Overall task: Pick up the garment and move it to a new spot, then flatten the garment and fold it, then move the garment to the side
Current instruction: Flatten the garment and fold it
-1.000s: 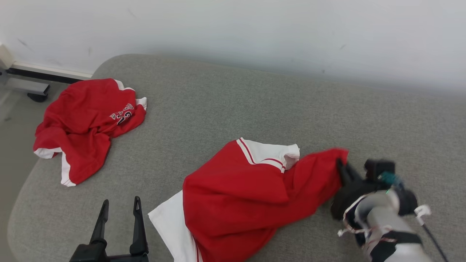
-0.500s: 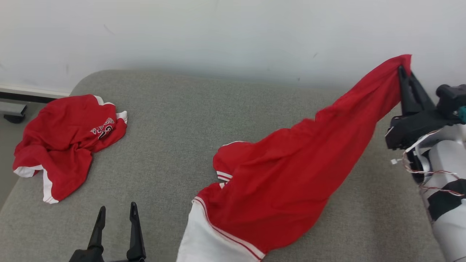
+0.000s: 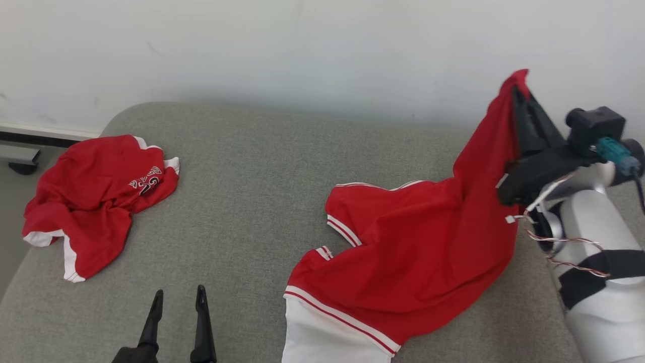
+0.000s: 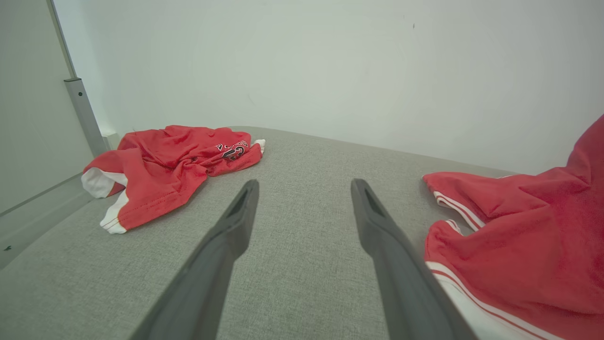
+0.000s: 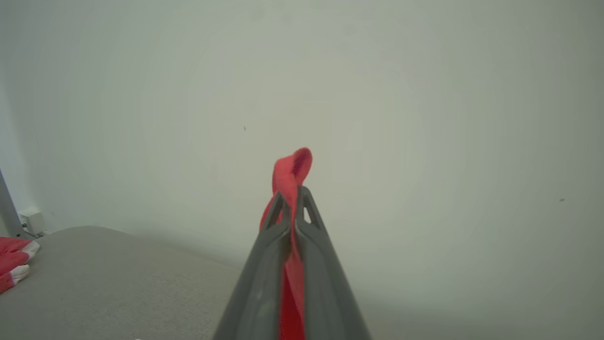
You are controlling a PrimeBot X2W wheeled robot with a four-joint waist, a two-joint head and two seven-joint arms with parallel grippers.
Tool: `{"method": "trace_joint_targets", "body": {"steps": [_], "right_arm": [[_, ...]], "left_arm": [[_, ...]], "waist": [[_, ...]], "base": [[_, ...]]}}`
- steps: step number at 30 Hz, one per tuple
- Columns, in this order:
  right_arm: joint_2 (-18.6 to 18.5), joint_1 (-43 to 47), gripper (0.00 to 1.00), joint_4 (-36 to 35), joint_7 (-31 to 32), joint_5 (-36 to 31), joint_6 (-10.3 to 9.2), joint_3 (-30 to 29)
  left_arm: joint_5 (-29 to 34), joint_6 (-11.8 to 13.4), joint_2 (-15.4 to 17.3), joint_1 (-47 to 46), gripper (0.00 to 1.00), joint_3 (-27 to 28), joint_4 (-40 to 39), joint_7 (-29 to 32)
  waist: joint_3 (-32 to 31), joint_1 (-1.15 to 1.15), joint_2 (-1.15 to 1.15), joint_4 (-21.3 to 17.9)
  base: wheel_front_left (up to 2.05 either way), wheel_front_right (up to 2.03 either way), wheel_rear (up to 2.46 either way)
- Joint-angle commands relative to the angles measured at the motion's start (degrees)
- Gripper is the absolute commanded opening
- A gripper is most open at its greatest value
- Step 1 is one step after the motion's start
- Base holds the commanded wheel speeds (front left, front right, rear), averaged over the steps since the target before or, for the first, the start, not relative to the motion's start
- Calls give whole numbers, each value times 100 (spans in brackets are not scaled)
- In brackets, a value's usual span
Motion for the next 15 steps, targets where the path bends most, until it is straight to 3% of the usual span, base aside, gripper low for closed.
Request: {"method": "trace_joint_targets", "body": {"steps": [1,9,15], "right_arm": [[225,-209,0,51,36,-70,-13,192],[1064,-880,0,754,-71,-65,-13,864],[1481,-1102,0,1587,-325,63,-13,1505]], "left_arm": [[-35,-14,-10,-103,100,-94,36,-19],[-175,-2,-8,-348,100,-534,141,-19],[-321,54,-8,-513,100,-815,203,-19]], "waist": [[64,1,0,141],[272,1,0,568],[460,1,0,824]], "base": [[0,0,0],[0,0,0],[0,0,0]]}}
